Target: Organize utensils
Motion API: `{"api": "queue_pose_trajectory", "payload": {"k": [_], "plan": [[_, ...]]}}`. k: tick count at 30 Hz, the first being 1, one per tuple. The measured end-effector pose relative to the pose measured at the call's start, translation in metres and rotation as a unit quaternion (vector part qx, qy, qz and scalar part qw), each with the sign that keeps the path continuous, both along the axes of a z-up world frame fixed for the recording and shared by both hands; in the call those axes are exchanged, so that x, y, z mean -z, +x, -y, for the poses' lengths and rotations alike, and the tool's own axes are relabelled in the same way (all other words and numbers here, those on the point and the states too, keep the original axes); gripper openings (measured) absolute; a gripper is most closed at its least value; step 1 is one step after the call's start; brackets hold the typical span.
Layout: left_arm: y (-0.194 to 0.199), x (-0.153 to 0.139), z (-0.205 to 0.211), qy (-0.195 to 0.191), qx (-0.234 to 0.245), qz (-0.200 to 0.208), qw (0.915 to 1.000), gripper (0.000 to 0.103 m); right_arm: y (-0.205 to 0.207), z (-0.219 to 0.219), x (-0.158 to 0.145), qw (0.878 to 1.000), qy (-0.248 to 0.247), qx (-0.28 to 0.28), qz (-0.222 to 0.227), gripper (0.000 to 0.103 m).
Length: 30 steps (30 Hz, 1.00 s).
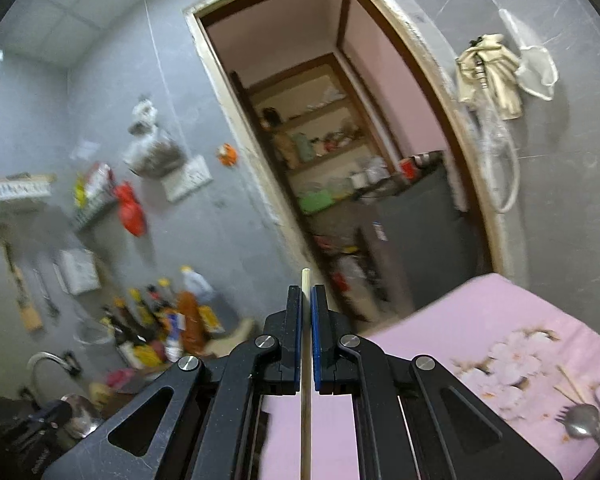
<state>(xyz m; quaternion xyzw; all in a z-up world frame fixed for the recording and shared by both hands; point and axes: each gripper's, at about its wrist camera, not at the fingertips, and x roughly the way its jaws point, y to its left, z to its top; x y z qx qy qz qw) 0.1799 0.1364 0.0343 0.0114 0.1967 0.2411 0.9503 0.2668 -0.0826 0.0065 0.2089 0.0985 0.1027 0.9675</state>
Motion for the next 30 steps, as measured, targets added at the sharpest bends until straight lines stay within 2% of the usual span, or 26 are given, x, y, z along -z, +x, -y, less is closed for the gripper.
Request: {"api": "queue_pose_trajectory", "payload": {"k": [6, 14, 18, 24, 26, 28, 29, 30], "plan": [[0.005, 0.021, 0.004, -0.011, -0.012, -0.01, 0.9998, 0.004, -0.002, 0.002, 0.005, 0.999, -0.021, 0.028, -0.011, 0.004], [0.006, 0.031, 0.016, 0.022, -0.01, -0.011, 0.9996, 0.004, -0.004, -0.001, 0.007, 0.999, -0.037, 0.029, -0.013, 0.004], [0.006, 0.032, 0.019, 0.024, 0.011, -0.017, 0.9995, 0.006, -0.008, -0.001, 0.008, 0.999, -0.045, 0.013, -0.021, 0.004], [0.002, 0.034, 0.021, -0.008, 0.057, -0.026, 0.998, 0.008, -0.018, 0.004, 0.013, 0.998, -0.053, -0.011, -0.041, 0.005], [0.001, 0.034, 0.021, -0.021, 0.078, -0.024, 0.9965, 0.016, -0.022, 0.008, 0.015, 0.997, -0.057, -0.018, -0.048, 0.008], [-0.002, 0.032, 0.022, -0.036, 0.092, -0.019, 0.9949, 0.035, -0.026, 0.013, 0.015, 0.997, -0.057, -0.021, -0.052, 0.018], [-0.004, 0.032, 0.022, -0.042, 0.097, -0.015, 0.9943, 0.039, -0.029, 0.018, 0.015, 0.997, -0.055, -0.024, -0.055, 0.029], [-0.006, 0.03, 0.022, -0.051, 0.102, -0.01, 0.9934, 0.046, -0.032, 0.021, 0.014, 0.997, -0.054, -0.024, -0.055, 0.035]]}}
